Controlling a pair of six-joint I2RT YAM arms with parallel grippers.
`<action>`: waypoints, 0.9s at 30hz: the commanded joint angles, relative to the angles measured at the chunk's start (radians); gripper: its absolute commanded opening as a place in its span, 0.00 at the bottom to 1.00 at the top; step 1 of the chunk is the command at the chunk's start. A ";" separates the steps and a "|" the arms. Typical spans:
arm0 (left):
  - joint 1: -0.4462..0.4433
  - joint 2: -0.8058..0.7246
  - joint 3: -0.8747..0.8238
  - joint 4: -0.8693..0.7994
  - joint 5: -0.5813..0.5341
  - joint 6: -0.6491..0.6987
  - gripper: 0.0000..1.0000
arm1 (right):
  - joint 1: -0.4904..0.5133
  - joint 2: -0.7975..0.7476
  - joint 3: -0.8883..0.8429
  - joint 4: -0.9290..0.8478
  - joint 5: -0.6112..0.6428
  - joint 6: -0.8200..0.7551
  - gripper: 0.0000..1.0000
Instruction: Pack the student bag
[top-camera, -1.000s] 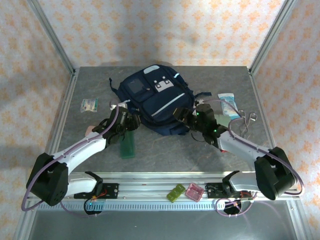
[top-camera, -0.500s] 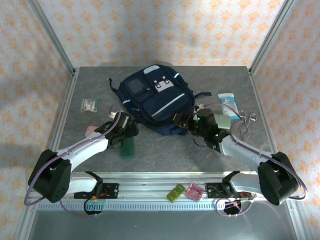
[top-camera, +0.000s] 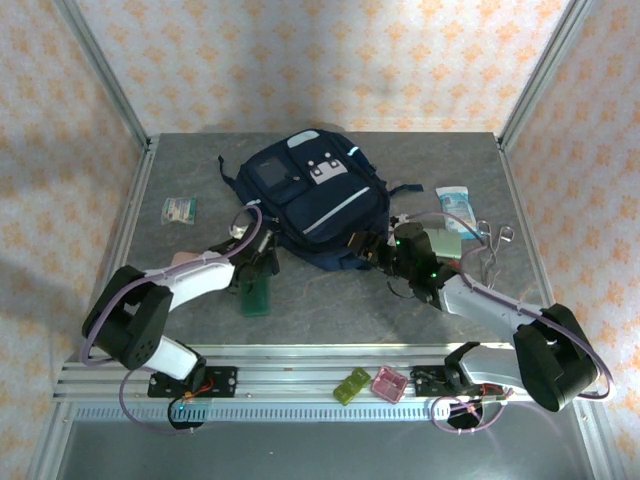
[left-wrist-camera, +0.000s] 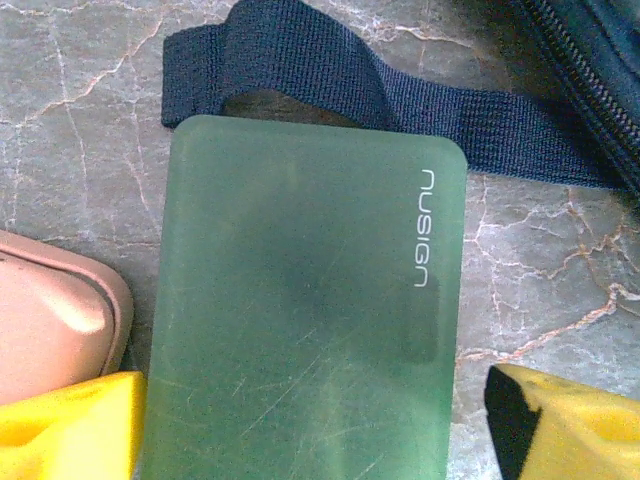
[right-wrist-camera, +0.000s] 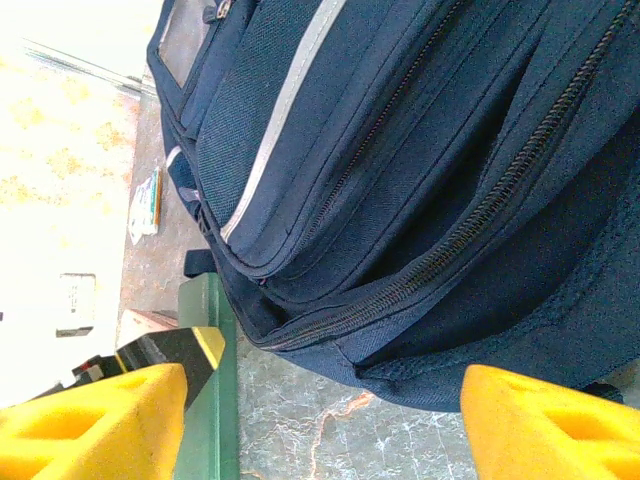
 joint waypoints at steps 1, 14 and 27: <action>-0.008 0.060 0.029 -0.007 -0.014 0.004 0.76 | 0.007 -0.021 -0.012 0.035 0.004 0.007 0.71; -0.021 0.045 0.081 -0.034 0.016 0.001 0.39 | 0.007 -0.041 -0.004 0.005 0.006 -0.021 0.69; -0.024 -0.182 0.270 -0.021 0.133 -0.116 0.39 | 0.063 -0.180 0.038 0.051 -0.076 -0.175 0.71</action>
